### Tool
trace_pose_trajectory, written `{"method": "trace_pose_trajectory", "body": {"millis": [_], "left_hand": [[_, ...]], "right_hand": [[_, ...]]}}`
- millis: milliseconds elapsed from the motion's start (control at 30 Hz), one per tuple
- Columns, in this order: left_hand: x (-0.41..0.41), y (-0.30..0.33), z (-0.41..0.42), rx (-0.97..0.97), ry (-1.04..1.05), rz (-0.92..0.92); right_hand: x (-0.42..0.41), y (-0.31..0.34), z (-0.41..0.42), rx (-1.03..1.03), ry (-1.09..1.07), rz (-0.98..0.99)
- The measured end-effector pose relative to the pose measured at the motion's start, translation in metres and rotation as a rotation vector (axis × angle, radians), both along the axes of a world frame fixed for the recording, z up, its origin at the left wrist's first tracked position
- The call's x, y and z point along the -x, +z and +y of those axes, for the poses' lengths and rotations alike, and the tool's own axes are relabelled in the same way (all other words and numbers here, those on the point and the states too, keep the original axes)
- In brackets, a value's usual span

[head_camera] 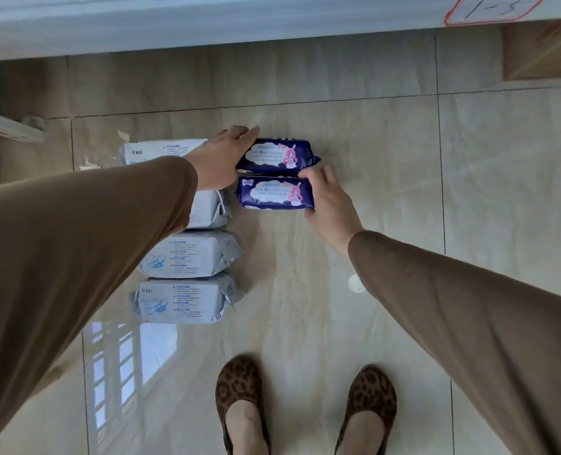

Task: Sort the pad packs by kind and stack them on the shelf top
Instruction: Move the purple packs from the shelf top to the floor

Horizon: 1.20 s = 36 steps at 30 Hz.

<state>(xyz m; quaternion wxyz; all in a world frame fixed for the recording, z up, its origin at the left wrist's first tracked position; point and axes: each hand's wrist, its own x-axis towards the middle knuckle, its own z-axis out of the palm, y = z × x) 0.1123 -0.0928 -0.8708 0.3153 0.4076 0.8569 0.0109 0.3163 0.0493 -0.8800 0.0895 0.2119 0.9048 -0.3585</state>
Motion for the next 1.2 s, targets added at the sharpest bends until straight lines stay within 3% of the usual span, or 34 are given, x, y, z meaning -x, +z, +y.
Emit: {"method": "trace_pose_trajectory", "body": {"millis": [300,500,800,1200], "left_hand": [[-0.011,0.008,-0.015,0.035,-0.084,0.096],[-0.071,0.085,-0.036,0.007,0.059,0.044],[-0.171,0.320,-0.036,-0.072,0.243,-0.052],[-0.203,0.668,0.027,-0.320,0.216,0.185]], "right_hand": [[-0.017,0.013,0.003,0.032,-0.082,-0.001],[-0.061,0.097,0.007,0.031,-0.098,-0.032],[-0.109,0.345,0.022,-0.036,-0.058,-0.111],[-0.126,0.690,0.084,-0.185,0.001,0.130]]}}
